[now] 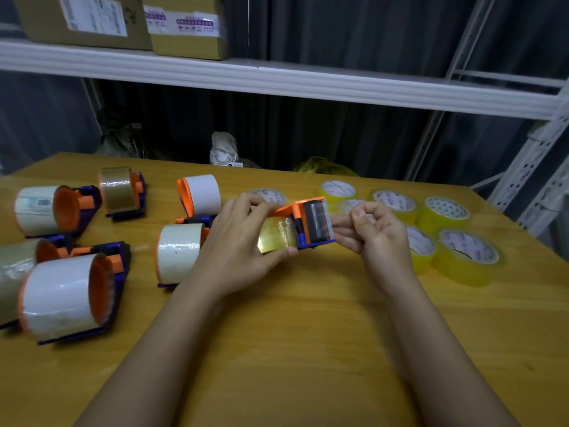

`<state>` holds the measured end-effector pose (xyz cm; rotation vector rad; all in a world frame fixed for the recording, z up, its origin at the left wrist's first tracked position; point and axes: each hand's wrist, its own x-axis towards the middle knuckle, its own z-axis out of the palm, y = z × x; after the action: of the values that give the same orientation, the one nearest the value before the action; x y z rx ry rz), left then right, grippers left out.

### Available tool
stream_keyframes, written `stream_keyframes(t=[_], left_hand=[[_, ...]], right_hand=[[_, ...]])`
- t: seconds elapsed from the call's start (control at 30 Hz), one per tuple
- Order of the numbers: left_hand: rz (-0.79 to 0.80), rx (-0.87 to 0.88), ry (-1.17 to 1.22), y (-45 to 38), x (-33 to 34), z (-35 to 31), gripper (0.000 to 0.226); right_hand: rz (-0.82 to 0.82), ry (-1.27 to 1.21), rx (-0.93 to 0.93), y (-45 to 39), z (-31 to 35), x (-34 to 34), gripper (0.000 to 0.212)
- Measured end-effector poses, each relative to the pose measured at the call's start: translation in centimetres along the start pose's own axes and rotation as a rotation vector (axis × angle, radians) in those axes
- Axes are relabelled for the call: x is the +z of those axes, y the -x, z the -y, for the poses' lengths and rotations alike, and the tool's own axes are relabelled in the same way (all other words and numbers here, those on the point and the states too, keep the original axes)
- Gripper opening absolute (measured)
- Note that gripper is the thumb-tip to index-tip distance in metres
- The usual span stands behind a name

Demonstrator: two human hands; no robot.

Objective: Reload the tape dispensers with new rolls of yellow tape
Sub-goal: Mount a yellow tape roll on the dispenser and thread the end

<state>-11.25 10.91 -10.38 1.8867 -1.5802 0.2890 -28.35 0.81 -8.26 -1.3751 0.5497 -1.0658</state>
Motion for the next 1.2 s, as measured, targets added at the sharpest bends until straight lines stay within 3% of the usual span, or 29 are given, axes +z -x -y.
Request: stream_keyframes(t=[0.27, 0.67, 0.83, 1.0, 1.2], left_hand=[[-0.019, -0.012, 0.091, 0.0, 0.0, -0.2, 0.070], [-0.082, -0.038, -0.101, -0.2, 1.1, -1.5, 0.076], [-0.107, -0.111, -0.063, -0.4, 0.9, -1.5, 0.073], [-0.017, -0.108, -0.057, -0.6, 0.7, -1.8, 0.081], [-0.108, -0.123, -0.058, -0.6, 0.7, -1.7, 0.070]], right_hand=[[-0.031, -0.041, 0.024, -0.2, 0.0, 0.1, 0.017], [-0.204, 0.171, -0.128, -0.6, -0.7, -0.2, 0.020], [-0.187, 0.198, -0.120, -0.6, -0.3, -0.2, 0.019], [-0.201, 0.219, -0.147, -0.5, -0.4, -0.1, 0.020], [-0.144, 0.154, -0.180, -0.3, -0.4, 0.2, 0.019]])
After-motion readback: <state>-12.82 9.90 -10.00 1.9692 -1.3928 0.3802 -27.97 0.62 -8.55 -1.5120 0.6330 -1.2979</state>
